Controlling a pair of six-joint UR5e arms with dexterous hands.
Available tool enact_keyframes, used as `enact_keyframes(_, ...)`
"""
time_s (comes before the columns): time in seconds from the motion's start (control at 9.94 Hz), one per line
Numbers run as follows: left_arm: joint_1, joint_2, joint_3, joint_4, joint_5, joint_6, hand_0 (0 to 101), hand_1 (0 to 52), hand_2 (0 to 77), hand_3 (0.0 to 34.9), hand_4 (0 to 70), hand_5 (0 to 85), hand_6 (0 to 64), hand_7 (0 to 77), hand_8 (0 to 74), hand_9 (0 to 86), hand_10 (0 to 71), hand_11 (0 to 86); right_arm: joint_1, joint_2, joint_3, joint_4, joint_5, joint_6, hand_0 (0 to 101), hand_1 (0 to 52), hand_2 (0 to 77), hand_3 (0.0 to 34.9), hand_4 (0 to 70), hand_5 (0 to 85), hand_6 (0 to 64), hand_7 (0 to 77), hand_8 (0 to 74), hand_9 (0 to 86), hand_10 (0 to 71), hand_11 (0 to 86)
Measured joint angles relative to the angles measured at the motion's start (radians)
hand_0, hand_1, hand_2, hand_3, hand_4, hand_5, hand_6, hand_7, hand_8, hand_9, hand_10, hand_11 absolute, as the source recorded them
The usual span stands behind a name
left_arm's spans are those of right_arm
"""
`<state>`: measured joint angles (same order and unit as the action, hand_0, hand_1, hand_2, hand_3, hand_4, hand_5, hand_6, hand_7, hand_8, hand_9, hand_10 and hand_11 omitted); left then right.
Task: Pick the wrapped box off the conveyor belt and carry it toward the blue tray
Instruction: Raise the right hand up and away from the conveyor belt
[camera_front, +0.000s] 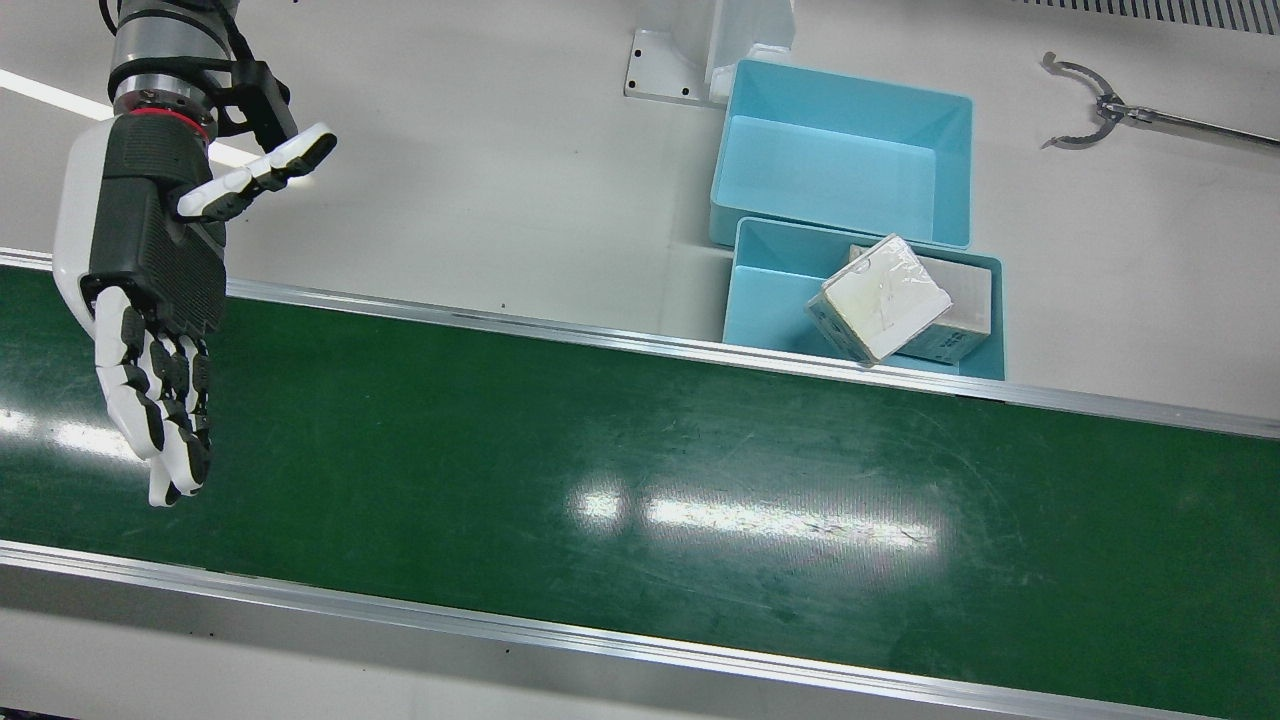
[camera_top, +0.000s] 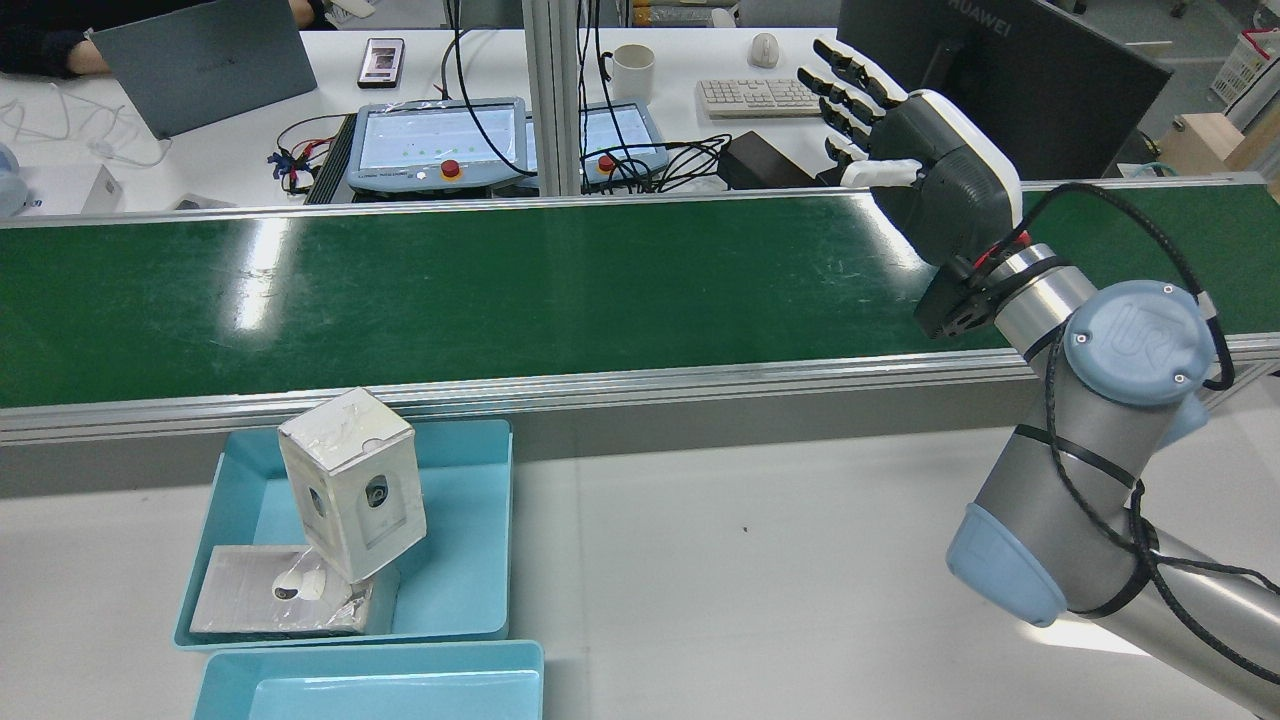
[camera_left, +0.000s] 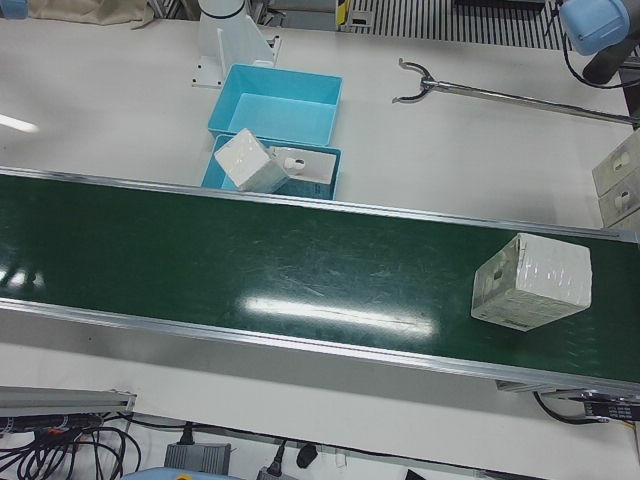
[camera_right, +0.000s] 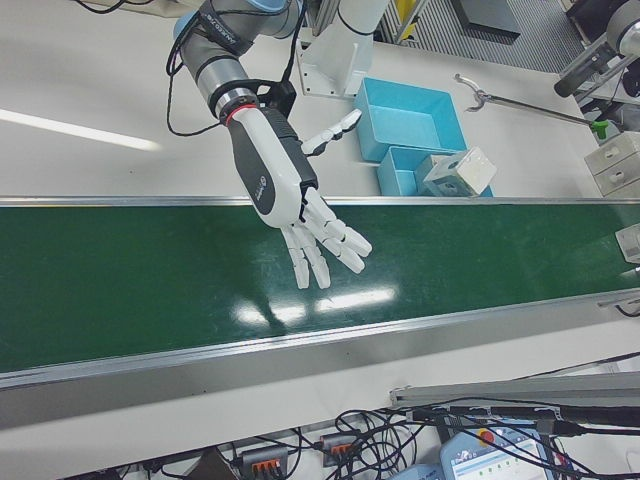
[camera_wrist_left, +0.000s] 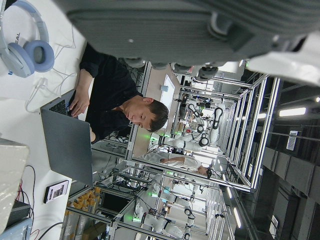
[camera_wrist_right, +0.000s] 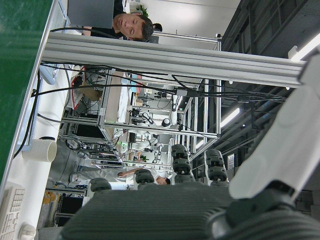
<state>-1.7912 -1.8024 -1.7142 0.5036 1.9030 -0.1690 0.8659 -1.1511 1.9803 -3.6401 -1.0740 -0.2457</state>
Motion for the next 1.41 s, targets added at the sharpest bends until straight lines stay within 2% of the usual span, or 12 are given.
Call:
enact_keyframes(0.1, 0.000, 0.000, 0.000, 0.000, 0.000, 0.000, 0, 0.0, 0.5, 0.0, 0.0, 1.1, 0.0, 0.0, 0.0, 0.0, 0.5, 0.0, 0.000, -0.001, 0.000, -0.001, 0.000, 0.003, 33, 1.6, 2.2, 23.7, 1.1, 12.0, 0.5, 7.1, 2.2, 1.6, 0.0, 1.6)
enact_keyframes(0.3, 0.000, 0.000, 0.000, 0.000, 0.000, 0.000, 0, 0.0, 0.5, 0.0, 0.0, 1.1, 0.0, 0.5, 0.0, 0.0, 0.5, 0.0, -0.001, -0.002, 0.005, -0.001, 0.000, 0.003, 29, 1.1, 2.2, 24.3, 1.1, 14.2, 0.5, 7.1, 2.2, 1.6, 0.0, 1.6)
enact_keyframes(0.4, 0.000, 0.000, 0.000, 0.000, 0.000, 0.000, 0, 0.0, 0.5, 0.0, 0.0, 1.1, 0.0, 0.5, 0.0, 0.0, 0.5, 0.0, 0.000, -0.002, 0.008, 0.000, 0.000, 0.000, 34, 1.1, 1.6, 23.7, 1.1, 15.3, 0.5, 7.1, 2.7, 1.6, 0.0, 1.6)
enact_keyframes(0.5, 0.000, 0.000, 0.000, 0.000, 0.000, 0.000, 0, 0.0, 0.5, 0.0, 0.0, 1.1, 0.0, 0.0, 0.0, 0.0, 0.5, 0.0, 0.001, -0.002, 0.011, 0.000, -0.002, -0.004, 34, 1.1, 1.6, 23.7, 1.1, 15.3, 0.5, 7.1, 0.0, 1.6, 0.0, 1.6)
enact_keyframes(0.6, 0.000, 0.000, 0.000, 0.000, 0.000, 0.000, 0, 0.0, 0.5, 0.0, 0.0, 1.1, 0.0, 0.0, 0.0, 0.0, 0.5, 0.0, 0.000, 0.003, 0.013, 0.000, -0.007, -0.010, 37, 1.1, 2.2, 20.6, 1.1, 15.3, 0.5, 7.1, 0.5, 1.6, 0.0, 1.6)
enact_keyframes(0.7, 0.000, 0.000, 0.000, 0.000, 0.000, 0.000, 0, 0.0, 1.1, 0.0, 0.0, 1.1, 0.0, 0.0, 0.0, 0.0, 0.5, 0.0, 0.000, 0.011, 0.013, -0.003, -0.040, -0.019, 37, 1.1, 2.2, 20.6, 1.1, 15.3, 0.5, 7.1, 0.5, 1.6, 0.0, 1.6)
enact_keyframes(0.8, 0.000, 0.000, 0.000, 0.000, 0.000, 0.000, 0, 0.0, 1.1, 0.0, 0.0, 1.1, 0.0, 0.0, 0.0, 0.0, 0.5, 0.0, 0.016, 0.017, 0.006, -0.007, -0.112, -0.025, 38, 4.9, 6.0, 21.1, 1.1, 14.2, 0.5, 7.1, 0.5, 1.6, 0.0, 1.6)
enact_keyframes(0.91, 0.000, 0.000, 0.000, 0.000, 0.000, 0.000, 0, 0.0, 1.1, 0.0, 0.0, 1.1, 0.0, 0.5, 0.0, 0.0, 0.5, 0.0, 0.062, 0.021, -0.005, -0.012, -0.204, -0.030, 38, 4.9, 6.0, 21.1, 1.1, 11.5, 0.5, 3.8, 1.1, 1.6, 0.0, 1.6)
enact_keyframes(1.01, 0.000, 0.000, 0.000, 0.000, 0.000, 0.000, 0, 0.0, 0.5, 0.0, 0.0, 1.1, 0.0, 0.0, 0.0, 0.0, 0.5, 0.0, 0.130, 0.021, -0.015, -0.020, -0.278, -0.033, 38, 4.9, 6.0, 21.1, 1.1, 11.5, 0.5, 3.8, 1.1, 1.6, 0.0, 1.6)
enact_keyframes(1.11, 0.000, 0.000, 0.000, 0.000, 0.000, 0.000, 0, 0.0, 0.5, 0.0, 0.0, 1.1, 0.0, 0.0, 0.0, 0.0, 0.5, 0.0, 0.195, 0.021, -0.011, -0.039, -0.321, -0.039, 40, 6.0, 4.4, 22.7, 1.1, 10.4, 0.5, 3.8, 1.1, 1.6, 0.0, 1.1)
enact_keyframes(1.21, 0.000, 0.000, 0.000, 0.000, 0.000, 0.000, 0, 0.0, 0.5, 0.0, 0.0, 1.1, 0.0, 0.0, 0.0, 0.0, 0.5, 0.0, 0.259, 0.020, 0.014, -0.075, -0.347, -0.064, 42, 8.2, 2.7, 29.6, 0.0, 2.2, 0.0, 0.5, 1.6, 1.6, 0.0, 1.1)
enact_keyframes(1.41, 0.000, 0.000, 0.000, 0.000, 0.000, 0.000, 0, 0.0, 0.5, 0.0, 0.0, 1.1, 0.0, 0.0, 0.0, 0.0, 0.5, 0.0, 0.328, 0.021, 0.067, -0.155, -0.363, -0.148, 42, 8.2, 2.7, 30.5, 0.0, 1.6, 0.0, 0.0, 1.6, 1.6, 0.0, 1.1)
